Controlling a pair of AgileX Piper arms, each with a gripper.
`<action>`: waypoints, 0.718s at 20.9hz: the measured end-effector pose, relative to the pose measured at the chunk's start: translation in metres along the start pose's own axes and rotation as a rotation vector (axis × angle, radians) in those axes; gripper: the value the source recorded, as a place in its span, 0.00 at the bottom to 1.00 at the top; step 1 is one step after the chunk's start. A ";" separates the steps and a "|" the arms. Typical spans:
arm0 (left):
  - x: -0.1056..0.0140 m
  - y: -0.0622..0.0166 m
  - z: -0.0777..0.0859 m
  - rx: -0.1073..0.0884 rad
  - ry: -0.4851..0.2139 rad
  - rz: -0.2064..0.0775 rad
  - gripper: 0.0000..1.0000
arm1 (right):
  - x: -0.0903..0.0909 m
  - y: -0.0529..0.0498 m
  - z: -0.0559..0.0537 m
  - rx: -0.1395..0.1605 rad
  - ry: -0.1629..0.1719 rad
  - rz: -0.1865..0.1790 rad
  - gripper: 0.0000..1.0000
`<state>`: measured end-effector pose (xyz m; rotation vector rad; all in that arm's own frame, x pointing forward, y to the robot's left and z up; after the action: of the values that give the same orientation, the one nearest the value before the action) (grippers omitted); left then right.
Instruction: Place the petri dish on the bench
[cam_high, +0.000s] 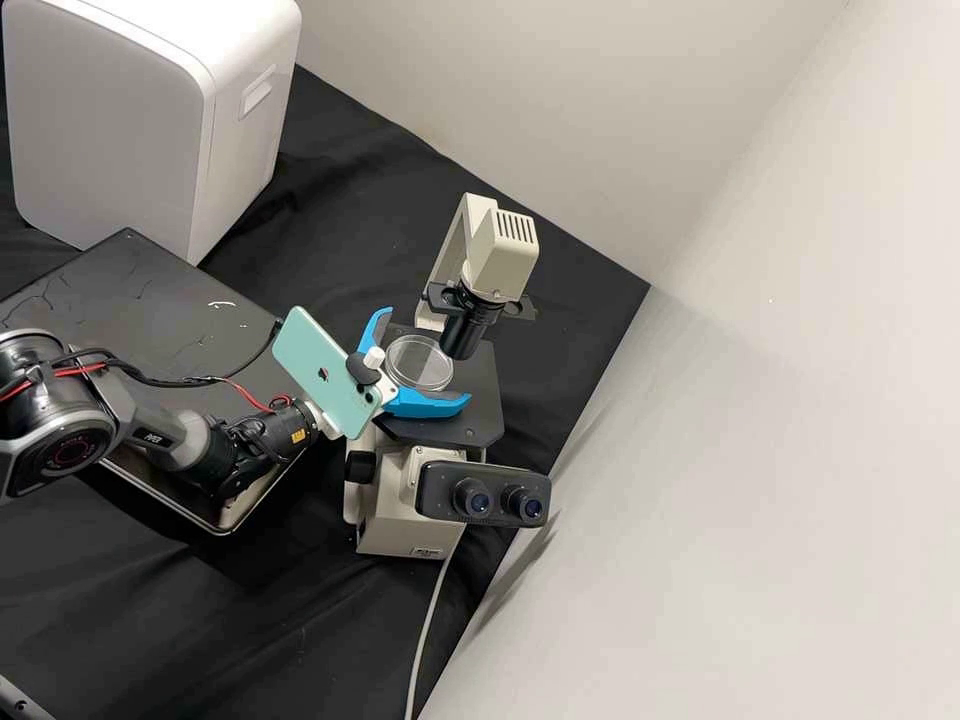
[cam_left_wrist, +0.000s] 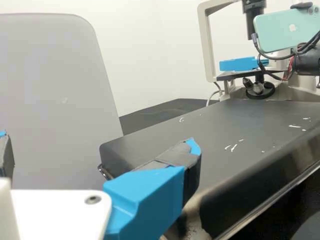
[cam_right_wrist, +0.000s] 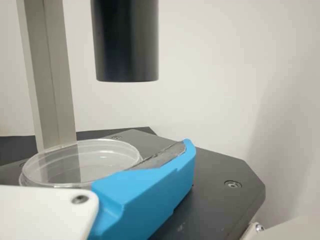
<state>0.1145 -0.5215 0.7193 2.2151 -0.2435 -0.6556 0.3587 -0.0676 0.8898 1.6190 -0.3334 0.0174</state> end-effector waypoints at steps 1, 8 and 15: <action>0.000 0.0000 0.000 0.000 0.000 0.000 1.00 | 0.000 0.000 0.000 0.000 0.000 0.000 0.00; 0.000 0.0000 0.000 0.000 0.000 0.000 1.00 | 0.000 -0.002 -0.001 0.005 0.000 0.000 0.00; 0.000 0.0000 0.000 0.000 0.000 0.000 1.00 | 0.000 -0.005 -0.005 0.005 0.003 -0.003 0.00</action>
<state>0.1145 -0.5215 0.7193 2.2151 -0.2435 -0.6556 0.3610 -0.0627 0.8850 1.6243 -0.3282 0.0184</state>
